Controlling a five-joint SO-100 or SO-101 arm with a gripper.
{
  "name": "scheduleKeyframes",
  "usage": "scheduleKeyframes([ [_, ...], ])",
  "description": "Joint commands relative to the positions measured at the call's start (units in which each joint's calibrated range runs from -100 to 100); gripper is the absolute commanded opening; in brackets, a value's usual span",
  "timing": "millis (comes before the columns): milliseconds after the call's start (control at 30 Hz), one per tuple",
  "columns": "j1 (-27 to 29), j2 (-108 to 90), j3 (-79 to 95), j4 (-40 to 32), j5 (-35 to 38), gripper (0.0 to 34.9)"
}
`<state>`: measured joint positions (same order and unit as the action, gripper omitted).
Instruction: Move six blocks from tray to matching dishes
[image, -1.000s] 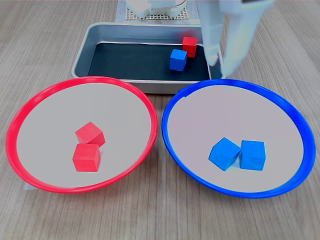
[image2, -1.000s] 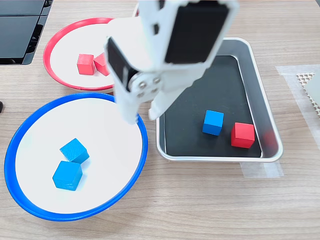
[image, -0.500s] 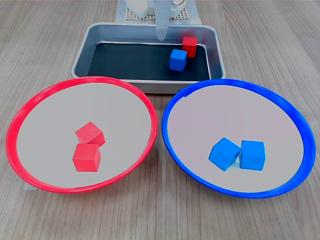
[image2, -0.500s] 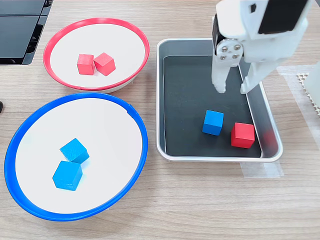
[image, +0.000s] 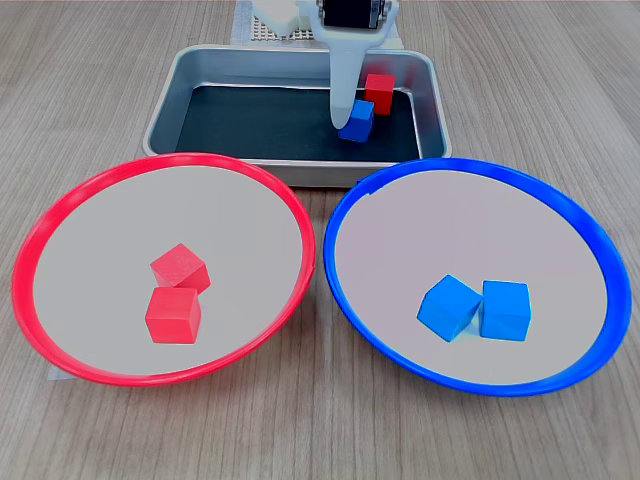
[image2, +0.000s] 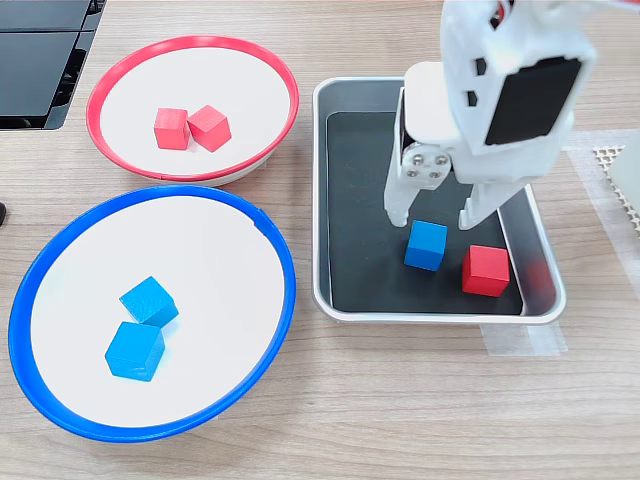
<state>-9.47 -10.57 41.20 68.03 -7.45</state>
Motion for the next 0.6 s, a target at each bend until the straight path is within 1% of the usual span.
scheduleKeyframes([
  [0,-1.7,1.4,-0.6,-2.4,-0.4,13.3],
  [133,-3.1,3.3,-0.5,-4.0,-0.5,11.7],
  [167,-3.1,3.7,-0.8,-4.3,-0.5,9.1],
  [200,-3.1,4.1,-1.5,-4.2,-0.4,2.1],
  [233,-3.1,4.5,-2.5,-3.6,-0.1,0.4],
  [333,-2.2,4.3,-7.4,0.4,0.9,0.3],
  [433,-0.3,4.5,-20.4,6.8,2.0,0.2],
  [500,0.1,6.1,-28.9,7.6,2.1,0.2],
  [567,-0.4,9.5,-37.1,6.7,2.1,0.2],
])
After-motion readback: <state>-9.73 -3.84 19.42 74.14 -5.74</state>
